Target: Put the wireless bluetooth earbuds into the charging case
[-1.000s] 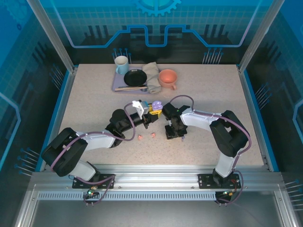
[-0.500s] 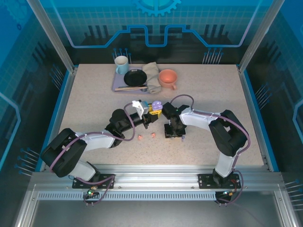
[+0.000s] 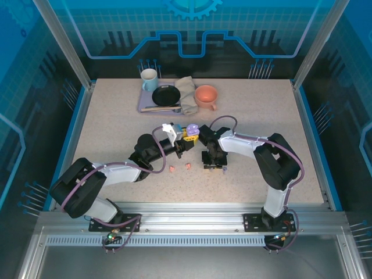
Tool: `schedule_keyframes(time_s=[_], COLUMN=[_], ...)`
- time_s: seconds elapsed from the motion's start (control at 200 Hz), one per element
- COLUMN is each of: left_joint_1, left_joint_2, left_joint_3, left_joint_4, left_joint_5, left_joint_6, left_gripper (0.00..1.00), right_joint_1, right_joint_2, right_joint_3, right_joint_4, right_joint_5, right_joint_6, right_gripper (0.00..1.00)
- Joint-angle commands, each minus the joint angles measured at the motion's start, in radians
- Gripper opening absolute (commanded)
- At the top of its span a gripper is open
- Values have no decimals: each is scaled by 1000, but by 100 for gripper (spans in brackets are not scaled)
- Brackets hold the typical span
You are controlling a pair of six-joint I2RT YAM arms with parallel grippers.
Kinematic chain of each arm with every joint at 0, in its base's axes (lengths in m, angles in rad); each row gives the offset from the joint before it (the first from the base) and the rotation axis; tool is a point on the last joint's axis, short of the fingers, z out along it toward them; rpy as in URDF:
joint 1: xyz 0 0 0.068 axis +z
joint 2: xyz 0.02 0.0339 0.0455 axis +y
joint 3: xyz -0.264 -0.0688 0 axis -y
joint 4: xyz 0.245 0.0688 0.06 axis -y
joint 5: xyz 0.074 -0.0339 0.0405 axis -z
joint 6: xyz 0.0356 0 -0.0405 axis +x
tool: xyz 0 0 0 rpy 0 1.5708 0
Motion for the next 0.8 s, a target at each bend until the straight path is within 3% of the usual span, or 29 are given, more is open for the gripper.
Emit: schedule_keyframes(time_s=[0.0, 0.205, 0.795], left_joint_1=[2, 1, 2], left_joint_2=[-26, -23, -35], left_joint_3=[23, 33, 47], left_joint_4=[12, 0, -54], left_joint_5=[33, 37, 33], left_joint_6=[10, 8, 7], left_gripper=[0, 0, 0], right_joint_1=[29, 29, 14], right_joint_2=[31, 11, -152], right_joint_3=[-3, -17, -139], right_joint_4=[22, 26, 78], right_joint_5=[-2, 3, 74], right_joint_6=[20, 20, -13], right_gripper=[26, 17, 14])
